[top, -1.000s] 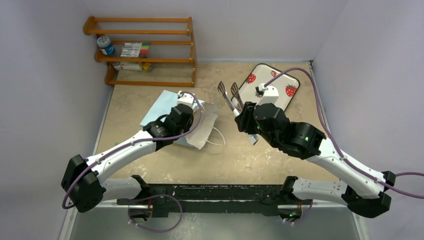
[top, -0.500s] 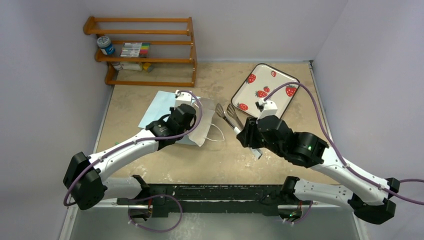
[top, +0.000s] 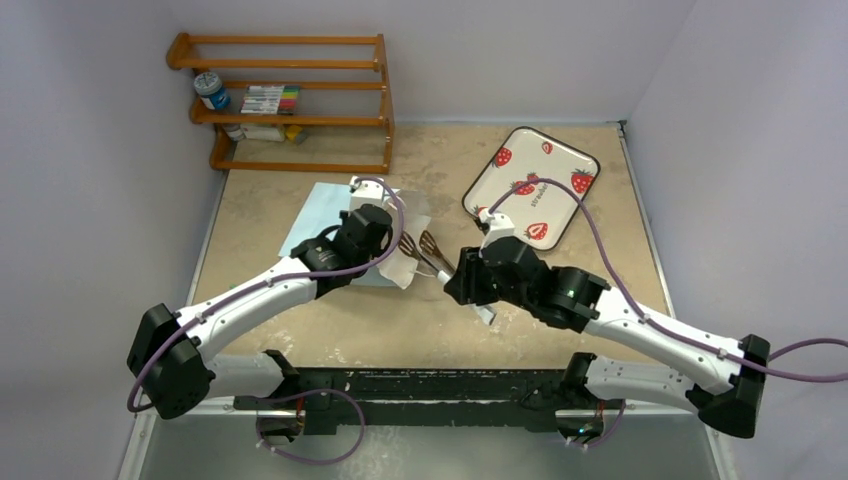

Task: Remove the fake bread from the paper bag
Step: Take out the fake bread from the paper bag.

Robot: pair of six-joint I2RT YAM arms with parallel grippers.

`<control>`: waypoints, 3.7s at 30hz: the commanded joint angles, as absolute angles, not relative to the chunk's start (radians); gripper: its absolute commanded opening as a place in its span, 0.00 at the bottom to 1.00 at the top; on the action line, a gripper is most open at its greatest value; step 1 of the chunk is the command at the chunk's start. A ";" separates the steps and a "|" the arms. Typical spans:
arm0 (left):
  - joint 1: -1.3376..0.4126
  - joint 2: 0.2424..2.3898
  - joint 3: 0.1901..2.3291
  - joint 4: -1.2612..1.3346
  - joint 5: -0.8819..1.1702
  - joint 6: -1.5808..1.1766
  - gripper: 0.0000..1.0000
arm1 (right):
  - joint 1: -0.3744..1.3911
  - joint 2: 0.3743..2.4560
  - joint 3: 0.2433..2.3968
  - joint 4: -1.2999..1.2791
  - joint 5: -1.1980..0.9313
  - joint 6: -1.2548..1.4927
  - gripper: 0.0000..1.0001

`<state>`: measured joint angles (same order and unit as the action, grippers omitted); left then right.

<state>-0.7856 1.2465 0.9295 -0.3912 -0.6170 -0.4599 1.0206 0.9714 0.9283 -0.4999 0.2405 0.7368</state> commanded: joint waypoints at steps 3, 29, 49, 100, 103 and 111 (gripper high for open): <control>-0.794 1.179 0.934 -0.351 -0.566 -0.471 0.00 | 1.022 1.069 0.932 -0.286 0.187 0.720 0.42; -0.816 1.209 0.945 -0.355 -0.509 -0.428 0.00 | 0.785 1.289 0.902 0.024 -0.054 0.678 0.48; -0.824 1.237 0.953 -0.345 -0.483 -0.411 0.00 | 0.706 1.399 0.898 0.187 -0.175 0.684 0.36; -0.834 1.299 0.982 -0.335 -0.546 -0.430 0.00 | 0.690 1.198 0.792 0.097 -0.107 0.717 0.11; -0.834 1.303 0.993 -0.339 -0.556 -0.427 0.00 | 0.690 1.160 0.779 0.067 -0.104 0.727 0.11; -0.834 1.312 0.993 -0.331 -0.543 -0.438 0.00 | 0.690 1.193 0.743 0.093 -0.130 0.739 0.32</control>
